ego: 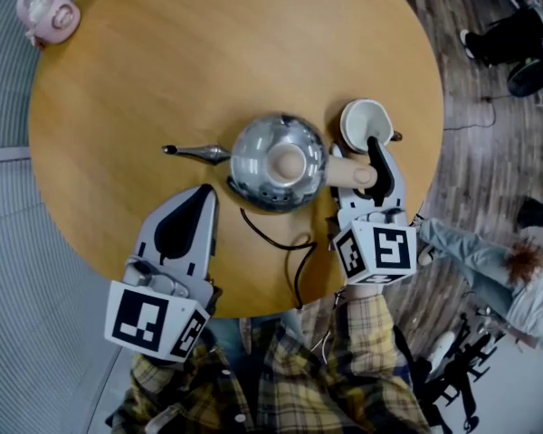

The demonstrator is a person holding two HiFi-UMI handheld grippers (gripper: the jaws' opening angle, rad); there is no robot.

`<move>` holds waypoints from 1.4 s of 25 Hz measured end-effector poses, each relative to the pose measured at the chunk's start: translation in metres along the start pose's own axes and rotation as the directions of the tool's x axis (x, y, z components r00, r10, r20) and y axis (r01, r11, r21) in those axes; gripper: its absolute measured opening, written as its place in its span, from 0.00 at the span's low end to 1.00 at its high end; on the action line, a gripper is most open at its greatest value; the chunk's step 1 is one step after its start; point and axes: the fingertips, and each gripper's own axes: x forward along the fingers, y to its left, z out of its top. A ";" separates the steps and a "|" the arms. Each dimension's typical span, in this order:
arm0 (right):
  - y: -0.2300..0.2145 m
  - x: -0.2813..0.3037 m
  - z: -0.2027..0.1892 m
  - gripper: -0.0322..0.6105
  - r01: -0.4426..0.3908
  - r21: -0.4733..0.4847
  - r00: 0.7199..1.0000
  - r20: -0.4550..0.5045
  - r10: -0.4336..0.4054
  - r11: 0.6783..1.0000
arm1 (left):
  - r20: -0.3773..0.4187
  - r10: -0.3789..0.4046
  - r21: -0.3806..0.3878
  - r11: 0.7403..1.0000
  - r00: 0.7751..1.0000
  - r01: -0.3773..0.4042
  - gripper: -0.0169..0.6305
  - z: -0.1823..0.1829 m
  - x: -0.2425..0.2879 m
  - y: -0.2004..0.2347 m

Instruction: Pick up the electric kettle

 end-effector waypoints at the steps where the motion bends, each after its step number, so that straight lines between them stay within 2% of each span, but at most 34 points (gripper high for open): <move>1: 0.001 0.001 0.001 0.46 -0.002 -0.004 1.000 0.002 0.002 1.000 | 0.000 0.001 0.000 1.000 1.000 -0.001 0.03 0.000 0.001 0.001; 5: 0.006 0.003 0.002 0.37 -0.008 -0.040 1.000 0.005 0.008 0.999 | 0.001 0.001 -0.002 1.000 1.000 -0.001 0.03 0.001 0.002 0.002; 11: 0.011 0.003 0.001 0.21 0.033 -0.066 0.999 0.010 -0.032 0.997 | 0.001 0.000 -0.005 1.000 1.000 0.000 0.03 0.000 0.000 0.002; 21: 0.006 0.001 0.004 0.17 0.062 0.054 0.997 0.040 -0.064 0.997 | 0.012 0.004 -0.010 1.000 1.000 -0.004 0.03 0.005 -0.007 -0.001; 35: 0.002 -0.003 0.006 0.16 0.110 0.114 0.991 0.066 -0.118 0.987 | 0.037 0.016 -0.001 1.000 0.999 -0.016 0.03 0.019 -0.019 -0.001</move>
